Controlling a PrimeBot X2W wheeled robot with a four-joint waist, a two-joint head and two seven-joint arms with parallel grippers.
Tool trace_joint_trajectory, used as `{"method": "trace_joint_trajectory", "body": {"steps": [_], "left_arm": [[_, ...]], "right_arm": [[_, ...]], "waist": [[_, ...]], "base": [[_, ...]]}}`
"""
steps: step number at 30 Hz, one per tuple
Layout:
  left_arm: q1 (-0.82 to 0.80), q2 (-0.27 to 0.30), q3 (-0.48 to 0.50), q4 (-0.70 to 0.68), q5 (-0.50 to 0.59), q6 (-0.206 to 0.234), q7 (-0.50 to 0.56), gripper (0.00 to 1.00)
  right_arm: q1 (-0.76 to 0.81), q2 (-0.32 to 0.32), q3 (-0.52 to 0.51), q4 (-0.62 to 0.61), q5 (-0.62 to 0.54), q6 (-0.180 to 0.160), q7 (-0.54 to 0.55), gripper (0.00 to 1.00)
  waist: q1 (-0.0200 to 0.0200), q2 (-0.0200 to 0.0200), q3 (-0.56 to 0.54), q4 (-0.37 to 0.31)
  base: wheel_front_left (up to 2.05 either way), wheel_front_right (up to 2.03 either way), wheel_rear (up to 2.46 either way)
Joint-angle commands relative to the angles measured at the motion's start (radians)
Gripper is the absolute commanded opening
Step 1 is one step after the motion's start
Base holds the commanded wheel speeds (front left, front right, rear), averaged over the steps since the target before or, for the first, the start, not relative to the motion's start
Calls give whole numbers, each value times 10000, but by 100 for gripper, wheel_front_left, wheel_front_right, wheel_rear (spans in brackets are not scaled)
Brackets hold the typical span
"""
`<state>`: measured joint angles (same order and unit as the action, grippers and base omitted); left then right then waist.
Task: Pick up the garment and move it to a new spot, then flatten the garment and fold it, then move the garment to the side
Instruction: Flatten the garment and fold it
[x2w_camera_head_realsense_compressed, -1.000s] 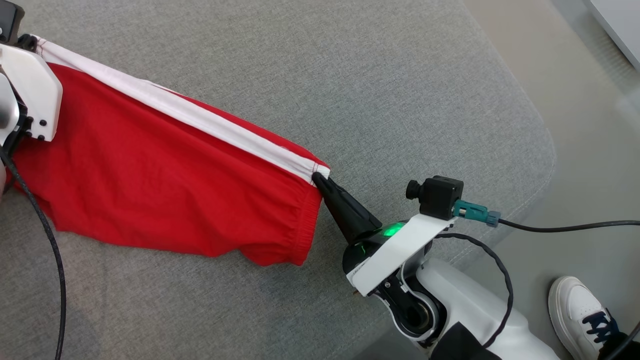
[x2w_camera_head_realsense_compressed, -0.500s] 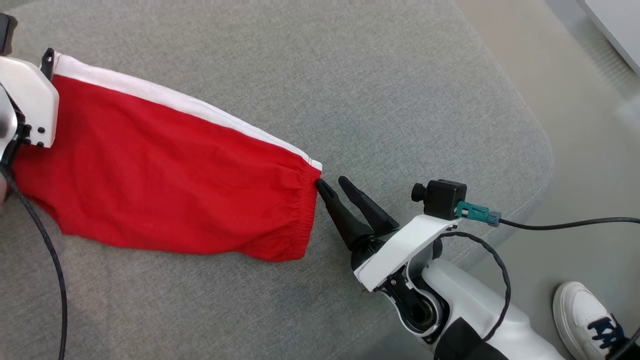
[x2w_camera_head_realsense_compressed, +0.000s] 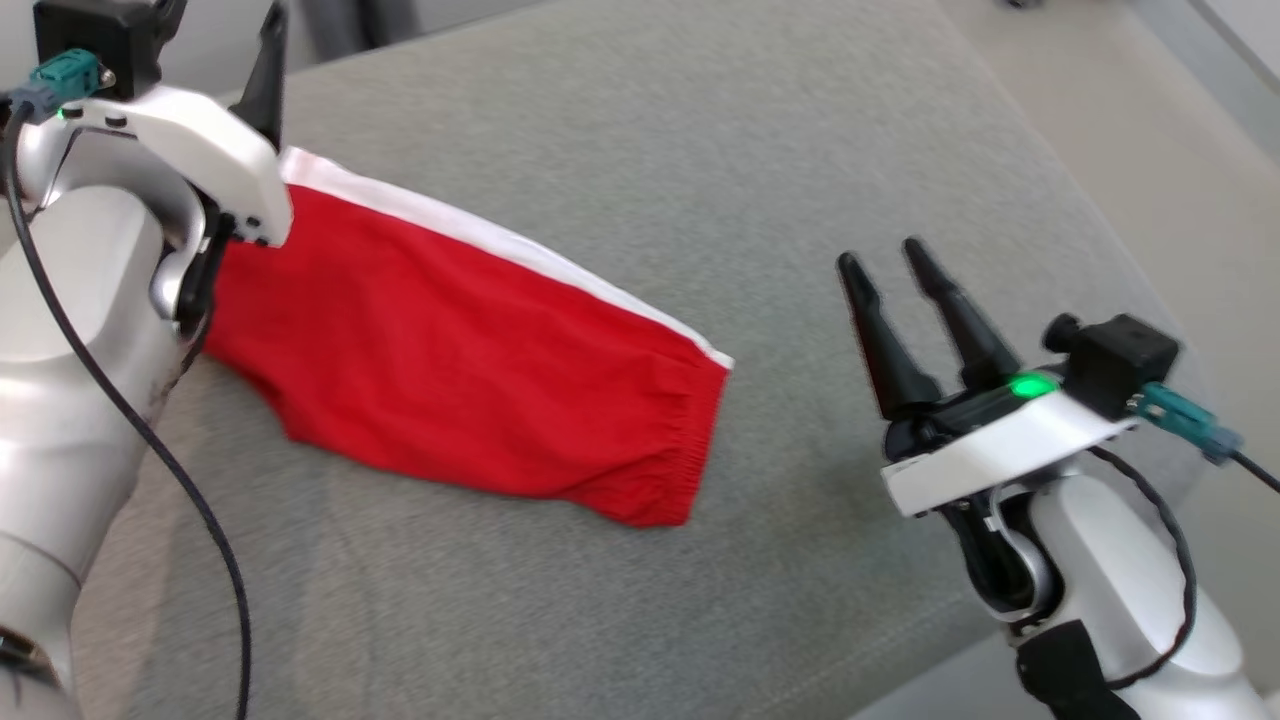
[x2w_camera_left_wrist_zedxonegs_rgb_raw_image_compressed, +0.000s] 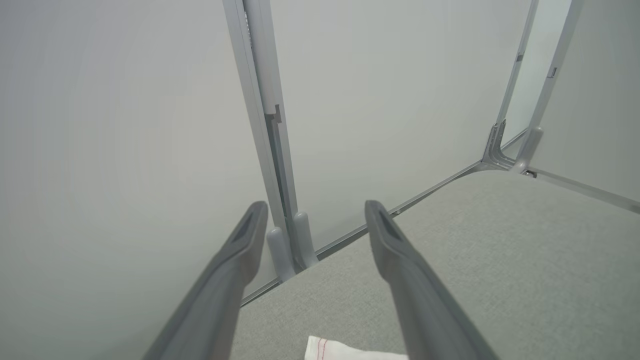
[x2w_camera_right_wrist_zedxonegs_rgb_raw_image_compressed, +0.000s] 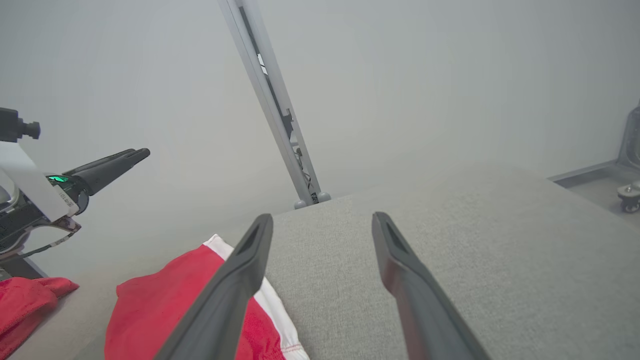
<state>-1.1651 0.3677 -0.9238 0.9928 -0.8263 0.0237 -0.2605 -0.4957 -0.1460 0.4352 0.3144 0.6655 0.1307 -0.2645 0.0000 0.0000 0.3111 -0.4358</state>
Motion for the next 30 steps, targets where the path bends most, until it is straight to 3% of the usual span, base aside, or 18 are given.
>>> {"method": "trace_joint_trajectory", "body": {"steps": [1,8,11,15,21,25,30], "left_arm": [[626,147,441,-797,256,258,-28,100],[4048,446,2800,-5060,2164,1766,-35,100],[5130,340,3323,-5964,2736,2010,-36,100],[7172,-293,4676,-7452,3495,2358,-37,100],[9660,-1509,6200,-8565,4693,1918,-38,100],[10624,-2274,7030,-8841,5334,1203,-38,100],[11337,-2841,7789,-9015,6203,527,-38,100]], "right_arm": [[246,-136,-373,-381,-748,1,-19,100],[1278,-352,-1340,-1783,-3560,-1,-17,100],[1581,-412,-1562,-2078,-4139,-1,-17,100],[2212,-484,-1950,-2276,-4740,-1,-17,100],[2963,-336,-2588,-2248,-4660,-1,-17,100],[3419,-155,-3014,-2153,-4581,-1,-19,100],[3779,71,-3259,-2013,-4473,-1,-19,100]], "waist": [[0,0,-671,869],[0,0,-1580,2198],[0,0,-1789,2522],[0,0,-2145,3061],[0,0,-2465,3564],[0,0,-2641,3781],[0,0,-2749,3920]], "base": [[0,0,0],[0,0,0],[0,0,0],[0,0,0],[0,0,0],[0,0,0],[0,0,0]]}}
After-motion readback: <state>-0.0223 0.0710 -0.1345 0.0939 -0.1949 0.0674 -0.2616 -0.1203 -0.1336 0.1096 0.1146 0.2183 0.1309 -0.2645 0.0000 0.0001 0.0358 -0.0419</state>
